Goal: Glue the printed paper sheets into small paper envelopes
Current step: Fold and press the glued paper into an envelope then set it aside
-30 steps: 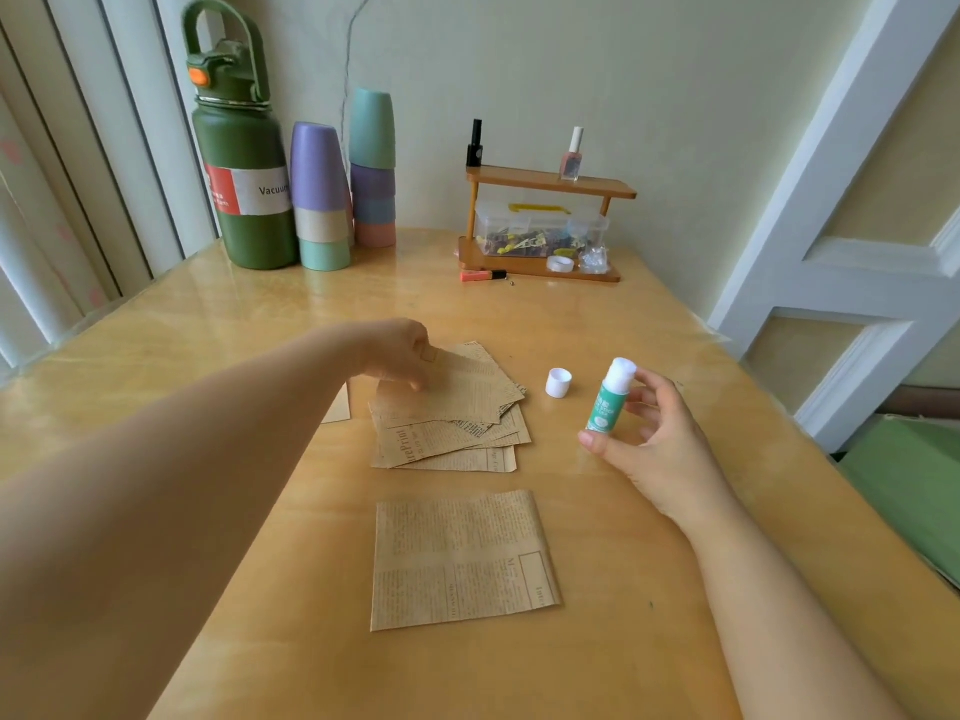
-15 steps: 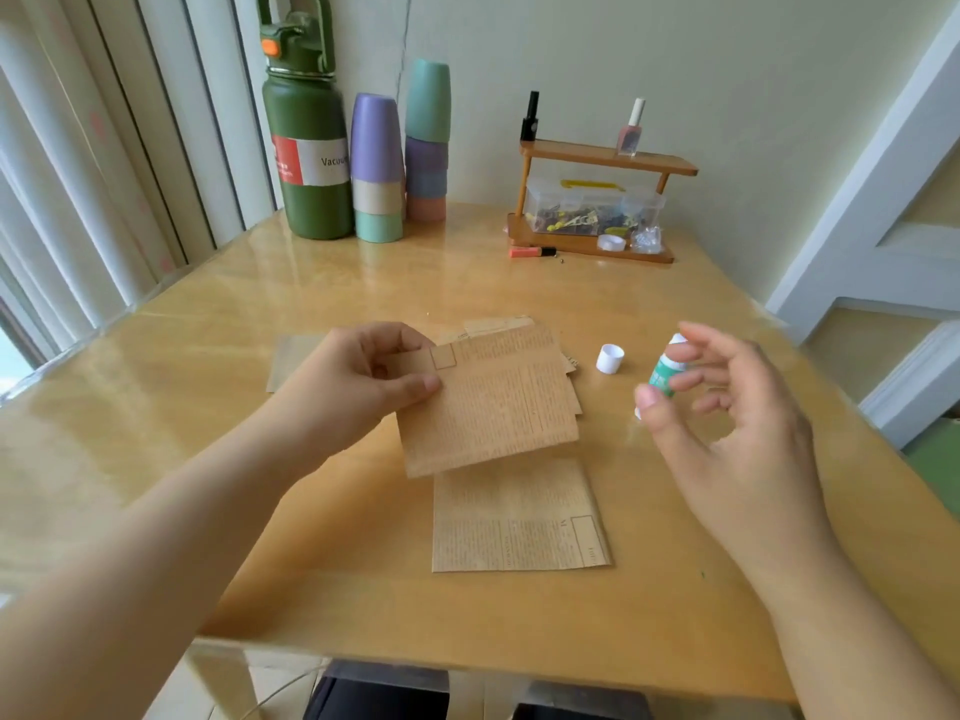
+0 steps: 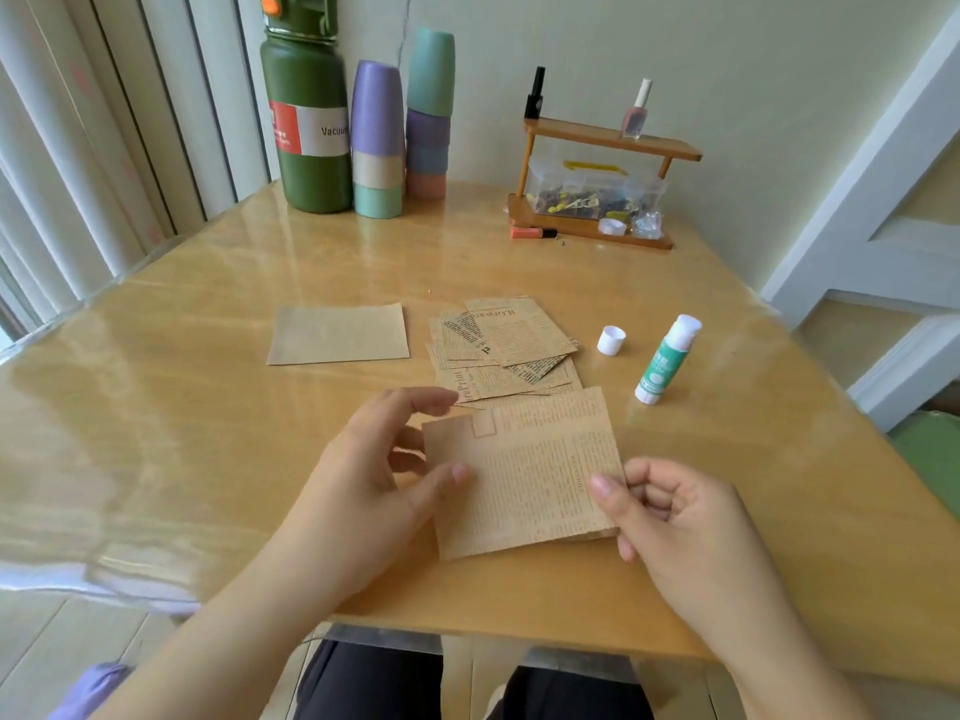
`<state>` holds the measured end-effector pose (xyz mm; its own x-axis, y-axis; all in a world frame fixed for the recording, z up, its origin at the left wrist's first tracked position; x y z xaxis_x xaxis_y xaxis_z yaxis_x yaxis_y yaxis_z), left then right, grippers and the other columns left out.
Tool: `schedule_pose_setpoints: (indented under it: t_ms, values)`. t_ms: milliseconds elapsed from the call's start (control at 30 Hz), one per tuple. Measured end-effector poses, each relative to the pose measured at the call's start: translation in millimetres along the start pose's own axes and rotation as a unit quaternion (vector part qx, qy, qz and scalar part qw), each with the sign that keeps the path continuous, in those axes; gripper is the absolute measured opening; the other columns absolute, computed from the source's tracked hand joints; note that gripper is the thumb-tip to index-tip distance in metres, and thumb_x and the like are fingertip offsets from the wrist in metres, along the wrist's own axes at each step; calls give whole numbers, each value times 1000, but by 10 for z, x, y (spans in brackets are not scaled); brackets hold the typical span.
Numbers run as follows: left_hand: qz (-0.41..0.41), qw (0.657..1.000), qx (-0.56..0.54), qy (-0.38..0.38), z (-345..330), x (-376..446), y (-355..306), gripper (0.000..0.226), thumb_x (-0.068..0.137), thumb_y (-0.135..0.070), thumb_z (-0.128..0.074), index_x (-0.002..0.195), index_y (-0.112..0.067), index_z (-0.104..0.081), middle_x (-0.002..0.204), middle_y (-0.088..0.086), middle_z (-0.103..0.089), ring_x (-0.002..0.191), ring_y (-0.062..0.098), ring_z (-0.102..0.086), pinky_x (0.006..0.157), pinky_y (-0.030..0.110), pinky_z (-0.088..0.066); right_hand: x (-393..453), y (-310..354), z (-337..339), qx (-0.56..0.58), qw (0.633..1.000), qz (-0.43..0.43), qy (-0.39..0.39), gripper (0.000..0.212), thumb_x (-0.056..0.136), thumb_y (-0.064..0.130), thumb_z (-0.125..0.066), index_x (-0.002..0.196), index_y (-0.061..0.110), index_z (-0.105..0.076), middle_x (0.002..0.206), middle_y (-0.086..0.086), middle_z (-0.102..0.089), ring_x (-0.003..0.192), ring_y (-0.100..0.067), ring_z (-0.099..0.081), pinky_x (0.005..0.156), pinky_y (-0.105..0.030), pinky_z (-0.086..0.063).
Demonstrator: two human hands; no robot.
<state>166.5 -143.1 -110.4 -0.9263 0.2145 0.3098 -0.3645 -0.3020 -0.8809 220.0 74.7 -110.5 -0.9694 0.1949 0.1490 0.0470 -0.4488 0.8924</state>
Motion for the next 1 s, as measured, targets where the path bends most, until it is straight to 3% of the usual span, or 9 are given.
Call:
schedule_pose_setpoints:
  t_ms: [100,200,333,467,633,1000]
  values:
    - [-67,992,106,-23,85,-117,-71,24,80,-41,-64,102,-33,-59,104,-22,-52,93,5,-55,76,9,-41,-12,-45,75,46,998,-17,-47,18,79,27,-68,74,10,-66,49,-1,-58,45,-4,-51,51,-11,-41]
    - [-79,981,177,-11,119,-234,-60,20,79,-43,-48,90,-32,-61,92,-21,-54,88,0,-53,71,3,-36,-1,-110,108,77,994,-38,-69,28,69,40,-66,75,12,-66,56,-5,-63,47,-4,-52,49,-13,-42]
    - [-120,967,225,19,67,-363,-69,21,84,-36,-49,85,-24,-66,88,-16,-56,80,7,-53,72,17,-39,-11,-143,65,72,994,-45,-73,29,67,43,-66,73,15,-67,59,-7,-65,49,-5,-52,49,-14,-43]
    - [-144,957,250,21,46,-424,-76,23,86,-31,-48,83,-20,-68,86,-12,-57,76,12,-52,71,27,-40,0,-180,63,85,991,-56,-91,16,76,32,-70,69,19,-66,59,-4,-66,50,-7,-53,49,-14,-44]
    - [-166,942,290,20,13,-478,-59,26,88,-25,-47,78,-13,-68,83,-6,-58,73,18,-53,66,26,-41,-6,-182,-2,79,992,-59,-82,19,72,36,-71,70,18,-66,57,-6,-64,49,-5,-54,50,-15,-45]
    - [-181,941,285,17,32,-573,-42,23,90,-20,-49,80,-12,-69,88,-5,-62,79,15,-55,71,21,-42,-8,-190,-7,75,992,-57,-81,23,67,41,-69,71,18,-67,62,-9,-66,50,-5,-54,50,-13,-44]
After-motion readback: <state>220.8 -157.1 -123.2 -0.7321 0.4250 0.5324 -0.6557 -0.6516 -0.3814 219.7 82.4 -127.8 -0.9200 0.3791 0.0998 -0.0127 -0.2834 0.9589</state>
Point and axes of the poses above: each hand's wrist, its own x-axis towards the middle knuckle, its own z-axis out of the back of the hand, y = z × x, the point moved 8 cm from there along x, towards the middle knuckle
